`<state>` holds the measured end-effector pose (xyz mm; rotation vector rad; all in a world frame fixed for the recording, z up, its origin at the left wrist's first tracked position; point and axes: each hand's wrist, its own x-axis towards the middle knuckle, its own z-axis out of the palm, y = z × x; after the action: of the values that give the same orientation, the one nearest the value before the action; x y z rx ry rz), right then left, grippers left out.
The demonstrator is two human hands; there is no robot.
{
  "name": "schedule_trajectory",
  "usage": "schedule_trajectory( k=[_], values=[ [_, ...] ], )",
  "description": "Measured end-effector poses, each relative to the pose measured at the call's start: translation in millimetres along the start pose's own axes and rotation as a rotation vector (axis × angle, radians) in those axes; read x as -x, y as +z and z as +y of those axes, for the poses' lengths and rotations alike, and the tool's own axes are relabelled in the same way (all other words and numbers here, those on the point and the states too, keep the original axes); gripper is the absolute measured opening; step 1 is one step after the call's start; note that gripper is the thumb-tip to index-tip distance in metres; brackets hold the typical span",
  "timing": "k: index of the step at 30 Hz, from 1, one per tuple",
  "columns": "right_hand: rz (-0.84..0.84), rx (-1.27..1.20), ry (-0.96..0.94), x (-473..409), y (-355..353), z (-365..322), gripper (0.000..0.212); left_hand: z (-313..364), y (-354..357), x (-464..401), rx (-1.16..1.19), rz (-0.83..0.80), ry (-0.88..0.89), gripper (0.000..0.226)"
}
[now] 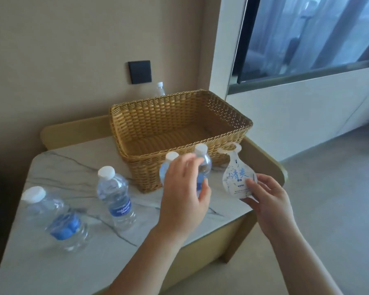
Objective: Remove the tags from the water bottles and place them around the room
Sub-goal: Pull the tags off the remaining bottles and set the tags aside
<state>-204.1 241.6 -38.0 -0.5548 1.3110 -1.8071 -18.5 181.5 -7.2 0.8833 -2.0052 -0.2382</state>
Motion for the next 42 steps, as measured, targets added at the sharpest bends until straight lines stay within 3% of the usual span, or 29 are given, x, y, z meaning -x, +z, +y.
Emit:
schedule_trajectory(
  k=[4,8,13,16,21,26,30,33,42],
  values=[
    [0.056,0.059,0.019,-46.4,-56.6,3.3,0.005,14.3,54.5,-21.9,-0.136,-0.069,-0.047,0.046],
    [0.046,0.22,0.06,-98.2,-95.9,16.1,0.004,17.2,88.6,-38.5,-0.308,-0.051,-0.201,0.058],
    [0.061,0.423,0.054,-146.5,-98.3,38.3,0.002,13.7,103.3,-41.3,-0.42,-0.008,-0.261,0.059],
    [0.071,0.69,-0.032,-159.4,-91.3,57.4,0.005,10.1,105.6,-39.8,-0.45,0.021,-0.243,0.061],
    [0.081,0.886,-0.054,-168.0,-92.4,69.7,0.021,7.0,115.4,-40.3,-0.491,0.065,-0.252,0.059],
    [-0.149,1.212,-0.139,-156.9,-98.4,67.1,0.064,2.3,117.4,-40.3,-0.522,0.08,-0.238,0.058],
    [-0.376,1.529,-0.436,-144.7,-102.2,72.2,0.065,1.5,117.4,-39.4,-0.518,0.082,-0.229,0.057],
    [-0.536,1.661,-0.325,-146.4,-105.1,80.9,0.069,1.5,117.3,-39.0,-0.519,0.079,-0.225,0.057],
    [-0.534,1.671,-0.316,-152.1,-107.6,75.9,0.074,3.6,110.7,-35.0,-0.468,0.046,-0.21,0.062]
  ],
)
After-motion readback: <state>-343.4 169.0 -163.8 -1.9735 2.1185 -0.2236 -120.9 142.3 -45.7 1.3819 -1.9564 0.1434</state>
